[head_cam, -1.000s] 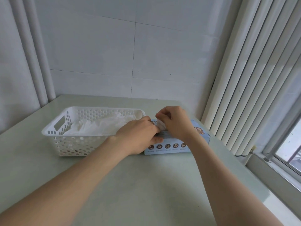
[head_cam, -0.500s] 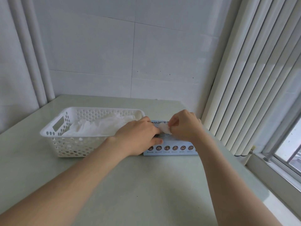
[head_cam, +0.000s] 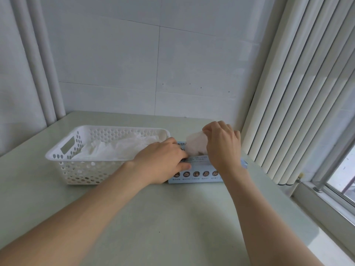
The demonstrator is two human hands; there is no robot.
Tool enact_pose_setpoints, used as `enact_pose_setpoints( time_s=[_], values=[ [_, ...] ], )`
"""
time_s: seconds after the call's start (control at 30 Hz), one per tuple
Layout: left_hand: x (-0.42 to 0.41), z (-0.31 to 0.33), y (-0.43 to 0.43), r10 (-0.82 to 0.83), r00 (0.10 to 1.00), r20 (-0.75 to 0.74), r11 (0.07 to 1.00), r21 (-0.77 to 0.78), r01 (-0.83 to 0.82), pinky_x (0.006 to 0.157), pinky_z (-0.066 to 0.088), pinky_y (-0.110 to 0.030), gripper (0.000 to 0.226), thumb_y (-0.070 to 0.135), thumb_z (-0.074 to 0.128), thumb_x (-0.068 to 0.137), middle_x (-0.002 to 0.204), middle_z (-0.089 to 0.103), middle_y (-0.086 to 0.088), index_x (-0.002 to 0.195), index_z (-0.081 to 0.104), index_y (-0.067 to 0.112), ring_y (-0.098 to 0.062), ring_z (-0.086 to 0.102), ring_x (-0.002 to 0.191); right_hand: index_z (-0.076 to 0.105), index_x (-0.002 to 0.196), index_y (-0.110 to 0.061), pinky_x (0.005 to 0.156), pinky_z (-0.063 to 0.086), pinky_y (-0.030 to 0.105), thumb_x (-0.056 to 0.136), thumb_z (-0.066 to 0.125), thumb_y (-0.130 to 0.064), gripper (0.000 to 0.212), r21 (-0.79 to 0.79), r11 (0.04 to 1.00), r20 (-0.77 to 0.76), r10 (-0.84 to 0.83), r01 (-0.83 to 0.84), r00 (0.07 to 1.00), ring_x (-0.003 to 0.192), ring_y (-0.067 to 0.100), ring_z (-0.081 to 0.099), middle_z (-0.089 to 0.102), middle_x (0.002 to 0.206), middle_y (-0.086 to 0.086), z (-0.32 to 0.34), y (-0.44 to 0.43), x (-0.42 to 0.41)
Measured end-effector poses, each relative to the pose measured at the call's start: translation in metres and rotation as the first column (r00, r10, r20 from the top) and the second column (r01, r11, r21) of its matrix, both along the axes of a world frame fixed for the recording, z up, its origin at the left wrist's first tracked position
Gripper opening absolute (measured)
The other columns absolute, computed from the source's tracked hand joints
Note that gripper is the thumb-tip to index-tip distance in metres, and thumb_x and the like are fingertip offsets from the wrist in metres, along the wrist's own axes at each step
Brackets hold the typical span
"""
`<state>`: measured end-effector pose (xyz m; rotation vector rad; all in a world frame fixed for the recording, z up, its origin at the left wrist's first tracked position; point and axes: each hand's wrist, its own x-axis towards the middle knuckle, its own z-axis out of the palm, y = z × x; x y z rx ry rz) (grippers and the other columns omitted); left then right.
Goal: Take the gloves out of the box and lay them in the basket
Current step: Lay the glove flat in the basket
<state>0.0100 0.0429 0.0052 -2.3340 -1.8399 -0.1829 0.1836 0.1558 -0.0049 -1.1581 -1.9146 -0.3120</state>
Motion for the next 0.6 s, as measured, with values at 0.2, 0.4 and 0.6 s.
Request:
enact_pose_setpoints(
  time_s=[0.2, 0.4, 0.6],
  values=[
    [0.001, 0.001, -0.001, -0.009, 0.999, -0.039, 1.000, 0.011, 0.009, 0.083, 0.053, -0.040, 0.038, 0.054, 0.039, 0.109, 0.111, 0.065, 0.006, 0.115, 0.066, 0.028, -0.016, 0.045, 0.124, 0.065, 0.103, -0.013, 0.086, 0.036, 0.036, 0.108, 0.054, -0.017, 0.013, 0.156, 0.958, -0.032, 0.249, -0.241, 0.968, 0.089, 0.023, 0.057, 0.066, 0.099, -0.002, -0.001, -0.009, -0.014],
    [-0.001, -0.001, 0.000, -0.003, 0.998, -0.061, 1.000, 0.006, 0.003, 0.079, 0.052, -0.040, 0.037, 0.054, 0.037, 0.109, 0.112, 0.061, 0.007, 0.107, 0.063, 0.029, -0.017, 0.050, 0.113, 0.062, 0.109, -0.008, 0.083, 0.042, 0.035, 0.109, 0.044, -0.013, 0.019, 0.185, 0.884, -0.187, 0.460, -0.429, 0.868, 0.088, 0.019, 0.057, 0.069, 0.101, 0.002, 0.013, -0.028, -0.025],
    [-0.002, 0.009, -0.004, -0.033, 0.983, 0.182, 0.998, 0.055, 0.023, 0.084, 0.046, -0.031, 0.030, 0.050, 0.048, 0.103, 0.098, 0.067, 0.013, 0.108, 0.074, 0.036, -0.012, 0.059, 0.098, 0.058, 0.111, -0.013, 0.061, 0.034, 0.026, 0.107, 0.042, -0.007, 0.018, 0.155, 0.886, -0.340, 0.463, -0.437, 0.819, 0.066, 0.016, 0.046, 0.056, 0.077, 0.000, 0.022, -0.045, -0.038]
  ],
)
